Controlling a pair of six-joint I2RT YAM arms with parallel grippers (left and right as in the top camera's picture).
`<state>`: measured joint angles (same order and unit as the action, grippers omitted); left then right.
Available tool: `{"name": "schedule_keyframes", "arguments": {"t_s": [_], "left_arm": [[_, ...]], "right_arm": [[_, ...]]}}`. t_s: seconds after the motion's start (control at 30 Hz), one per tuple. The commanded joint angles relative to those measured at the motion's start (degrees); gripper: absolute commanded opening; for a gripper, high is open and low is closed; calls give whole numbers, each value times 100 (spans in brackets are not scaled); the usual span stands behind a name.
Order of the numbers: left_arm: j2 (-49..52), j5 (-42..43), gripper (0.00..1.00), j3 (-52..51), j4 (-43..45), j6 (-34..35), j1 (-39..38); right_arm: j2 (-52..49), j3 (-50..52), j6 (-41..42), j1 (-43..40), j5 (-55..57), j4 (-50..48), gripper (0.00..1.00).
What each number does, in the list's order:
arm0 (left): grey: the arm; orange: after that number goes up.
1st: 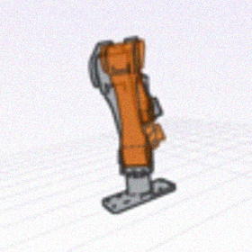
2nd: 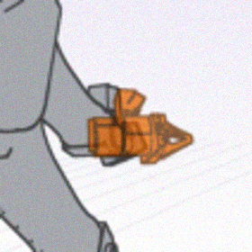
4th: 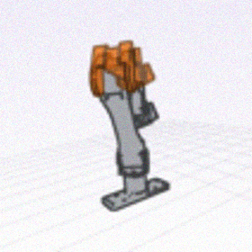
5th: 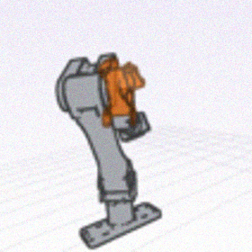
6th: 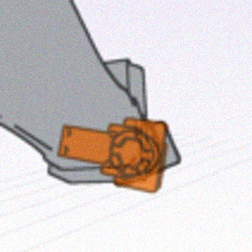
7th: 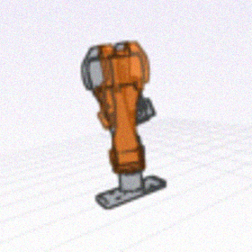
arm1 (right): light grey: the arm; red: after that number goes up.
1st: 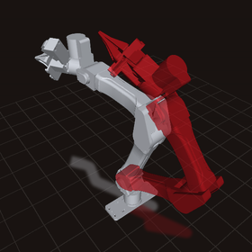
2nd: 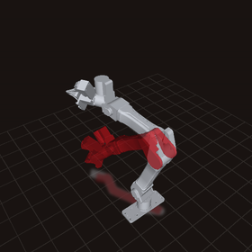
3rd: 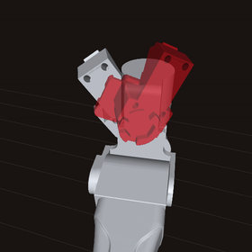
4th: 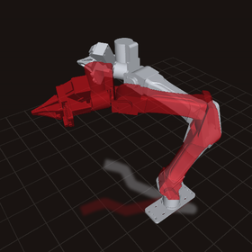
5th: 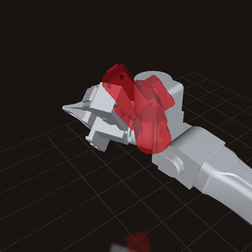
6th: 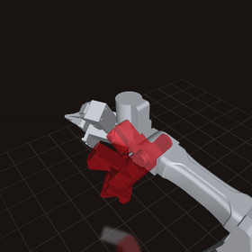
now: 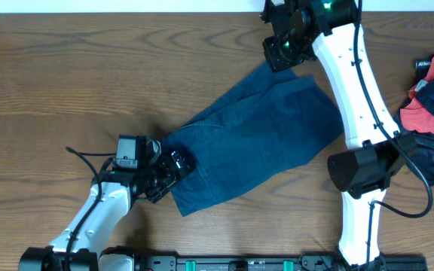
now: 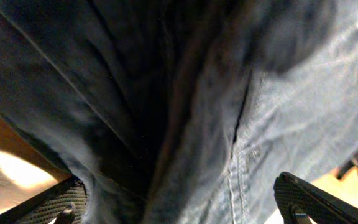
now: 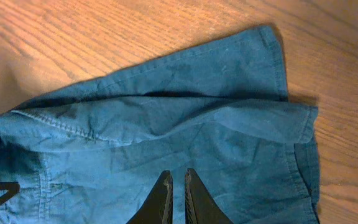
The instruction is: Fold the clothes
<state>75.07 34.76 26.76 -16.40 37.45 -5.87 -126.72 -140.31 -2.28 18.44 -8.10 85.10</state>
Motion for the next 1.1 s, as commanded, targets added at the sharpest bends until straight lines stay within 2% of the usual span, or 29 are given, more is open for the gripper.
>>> {"name": "schedule_keyframes", "arguments": {"t_s": [0.0, 0.03, 0.13, 0.27, 0.33, 0.4, 0.53, 0.67, 0.9, 1.07], "left_arm": [[221, 133, 98, -662, 116, -7, -7], [221, 284, 98, -769, 382, 37, 20], [221, 544, 79, -981, 1226, 457, 87], [221, 579, 63, -1021, 1941, 765, 105], [221, 579, 38, -1021, 2199, 866, 105], [221, 577, 8, -1021, 2505, 920, 109], [221, 575, 6, -1019, 3462, 1202, 286], [219, 579, 6, -994, 4144, 1738, 852], [219, 927, 5, -807, 4253, 1993, 2041], [219, 1248, 6, -713, 4247, 2138, 2358]], "right_arm": [[39, -144, -103, 129, -59, 42, 7], [39, -144, -105, 155, -103, 44, 7], [39, -144, -103, 214, -280, 44, 7], [39, -144, -103, 225, -549, 101, 7], [39, -144, -103, 227, -549, 173, 7], [39, -144, -103, 227, -549, 214, 6], [39, -144, -105, 225, -546, 258, 5], [39, -144, -109, 225, -544, 350, 5], [39, -127, -164, 221, -520, 590, 6], [35, 142, -162, 219, -474, 385, 5]]}}
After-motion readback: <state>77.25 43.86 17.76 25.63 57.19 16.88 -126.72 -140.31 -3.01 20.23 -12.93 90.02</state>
